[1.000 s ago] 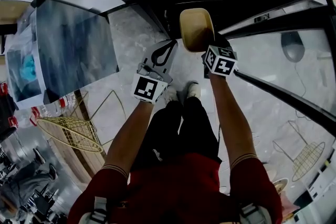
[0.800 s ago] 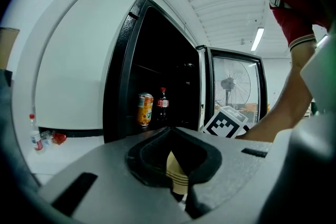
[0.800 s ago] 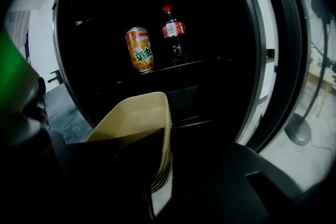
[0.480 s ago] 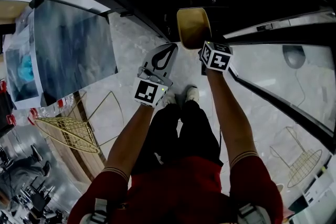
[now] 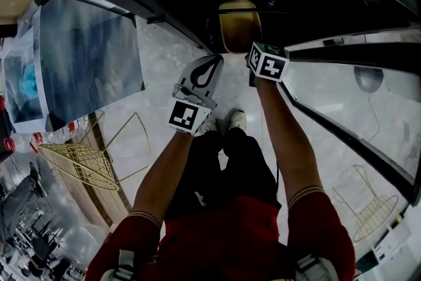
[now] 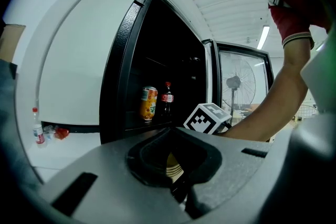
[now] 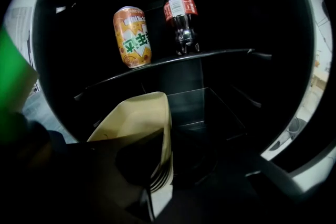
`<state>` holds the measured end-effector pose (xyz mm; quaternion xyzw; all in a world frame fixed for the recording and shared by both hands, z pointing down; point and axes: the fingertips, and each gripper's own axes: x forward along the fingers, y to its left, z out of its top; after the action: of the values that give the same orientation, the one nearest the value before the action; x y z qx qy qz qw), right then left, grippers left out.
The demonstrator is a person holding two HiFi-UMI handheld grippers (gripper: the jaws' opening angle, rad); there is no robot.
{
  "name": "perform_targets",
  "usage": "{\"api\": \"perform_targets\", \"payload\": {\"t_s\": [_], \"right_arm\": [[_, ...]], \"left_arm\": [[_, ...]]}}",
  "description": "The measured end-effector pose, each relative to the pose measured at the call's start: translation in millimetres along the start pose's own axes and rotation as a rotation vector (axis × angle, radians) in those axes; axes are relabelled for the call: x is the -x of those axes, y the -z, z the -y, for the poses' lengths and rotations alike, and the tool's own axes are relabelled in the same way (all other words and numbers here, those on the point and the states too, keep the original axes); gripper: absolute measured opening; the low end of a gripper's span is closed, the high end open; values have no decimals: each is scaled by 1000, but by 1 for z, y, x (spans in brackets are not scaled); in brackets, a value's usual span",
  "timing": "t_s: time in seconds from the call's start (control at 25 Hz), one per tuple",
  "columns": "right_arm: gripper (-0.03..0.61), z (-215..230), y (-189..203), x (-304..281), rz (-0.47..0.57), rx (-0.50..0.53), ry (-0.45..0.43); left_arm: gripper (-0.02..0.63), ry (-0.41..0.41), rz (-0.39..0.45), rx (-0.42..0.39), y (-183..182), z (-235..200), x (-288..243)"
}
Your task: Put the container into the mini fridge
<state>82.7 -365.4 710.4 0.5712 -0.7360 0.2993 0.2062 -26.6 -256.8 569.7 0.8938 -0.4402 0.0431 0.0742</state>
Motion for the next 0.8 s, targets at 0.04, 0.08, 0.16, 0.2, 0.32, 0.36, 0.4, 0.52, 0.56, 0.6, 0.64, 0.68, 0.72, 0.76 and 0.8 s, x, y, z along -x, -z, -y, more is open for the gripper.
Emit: {"api": "perform_targets", "payload": {"t_s": [0.04, 0.08, 0.16, 0.2, 0.32, 0.36, 0.4, 0.52, 0.56, 0.6, 0.64, 0.68, 0.72, 0.76, 0.8], "right_arm": [[29, -2, -2, -2, 2, -5, -1], [29, -4, -3, -4, 3, -9, -2], [31, -7, -5, -8, 6, -14, -5], [32, -9, -7, -11, 8, -14, -6], [34, -13, -11, -17, 15, -19, -10], [34, -15, -12, -18, 17, -24, -11], [35, -16, -13, -20, 18, -28, -14], [37, -21, -16, -25, 22, -36, -23], [38, -22, -17, -27, 24, -36, -26], [38, -24, -18, -29, 25, -36, -28], [38, -26, -18, -31, 27, -35, -30], [40, -27, -19, -32, 28, -33, -30], [41, -28, -20, -33, 31, -30, -30], [41, -29, -21, -33, 33, -25, -30], [43, -30, -21, -34, 35, -19, -30]], "left_arm": [[6, -2, 2, 0, 0, -1, 0], [6, -4, 4, 0, 0, -1, -1], [6, -8, 4, -2, 1, -3, -2], [6, -10, 2, -3, 1, -3, -3], [6, -15, -2, -8, 2, -7, -5], [6, -16, -3, -9, 2, -8, -4], [6, -18, -3, -10, 1, -9, -4], [6, -23, -5, -15, 1, -10, -6], [6, -23, -5, -17, 1, -11, -6], [6, -24, -5, -18, 1, -12, -7], [6, -25, -6, -18, 1, -13, -7], [6, -27, -7, -17, 1, -14, -7], [6, -30, -8, -15, 1, -16, -7], [6, -32, -7, -14, 1, -17, -7], [6, -33, -6, -15, 0, -18, -7]]}}
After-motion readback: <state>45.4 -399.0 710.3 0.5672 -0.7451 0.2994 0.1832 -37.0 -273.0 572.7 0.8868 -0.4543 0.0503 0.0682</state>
